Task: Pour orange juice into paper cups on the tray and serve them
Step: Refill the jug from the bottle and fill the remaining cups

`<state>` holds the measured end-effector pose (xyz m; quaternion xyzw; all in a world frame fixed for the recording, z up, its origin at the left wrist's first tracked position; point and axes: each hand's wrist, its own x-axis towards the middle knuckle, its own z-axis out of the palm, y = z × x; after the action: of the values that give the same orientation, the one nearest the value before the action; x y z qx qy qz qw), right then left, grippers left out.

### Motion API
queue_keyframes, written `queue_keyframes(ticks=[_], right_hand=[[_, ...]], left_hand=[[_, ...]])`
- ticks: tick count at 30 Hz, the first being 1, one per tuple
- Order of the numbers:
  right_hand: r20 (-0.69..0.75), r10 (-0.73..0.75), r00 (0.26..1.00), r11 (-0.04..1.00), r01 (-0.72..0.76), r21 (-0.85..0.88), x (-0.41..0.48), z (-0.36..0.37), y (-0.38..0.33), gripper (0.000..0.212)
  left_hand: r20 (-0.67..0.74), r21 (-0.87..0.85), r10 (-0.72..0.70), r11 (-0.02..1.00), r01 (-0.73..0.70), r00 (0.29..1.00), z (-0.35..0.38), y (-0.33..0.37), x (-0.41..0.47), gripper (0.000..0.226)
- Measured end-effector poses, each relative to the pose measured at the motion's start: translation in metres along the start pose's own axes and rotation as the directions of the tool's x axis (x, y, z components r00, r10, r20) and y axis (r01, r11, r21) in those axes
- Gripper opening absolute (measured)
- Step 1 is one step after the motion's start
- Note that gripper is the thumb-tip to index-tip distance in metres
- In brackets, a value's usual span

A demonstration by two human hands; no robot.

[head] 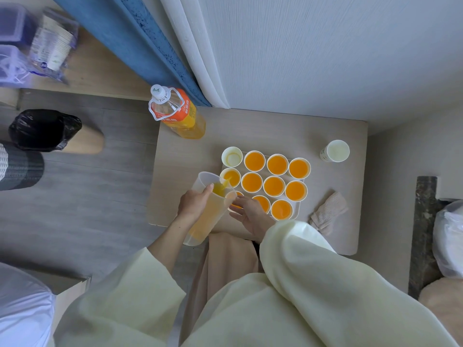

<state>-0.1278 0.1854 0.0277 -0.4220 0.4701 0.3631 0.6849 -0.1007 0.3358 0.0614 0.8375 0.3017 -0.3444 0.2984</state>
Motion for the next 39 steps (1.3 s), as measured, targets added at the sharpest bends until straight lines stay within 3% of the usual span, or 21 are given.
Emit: queue_keyframes(ticks=[10,17,39], right_hand=[[0.007,-0.008,1.000,1.000,0.008,0.000,0.0029,-0.0009,0.0028,0.024],[0.015,-0.004,1.000,1.000,0.004,0.006,0.0031,-0.0021,0.0032,0.028],[0.009,-0.001,1.000,1.000,0.001,0.016,0.0022,-0.0018,0.0005,0.012]], left_hand=[[-0.009,0.028,-0.001,1.000,0.001,1.000,0.0000,0.0003,0.0019,0.069],[-0.001,0.037,0.004,0.999,-0.004,1.000,0.0007,0.0003,0.0018,0.059],[-0.004,0.046,0.004,0.999,-0.004,1.000,0.0016,-0.0003,0.0064,0.064]])
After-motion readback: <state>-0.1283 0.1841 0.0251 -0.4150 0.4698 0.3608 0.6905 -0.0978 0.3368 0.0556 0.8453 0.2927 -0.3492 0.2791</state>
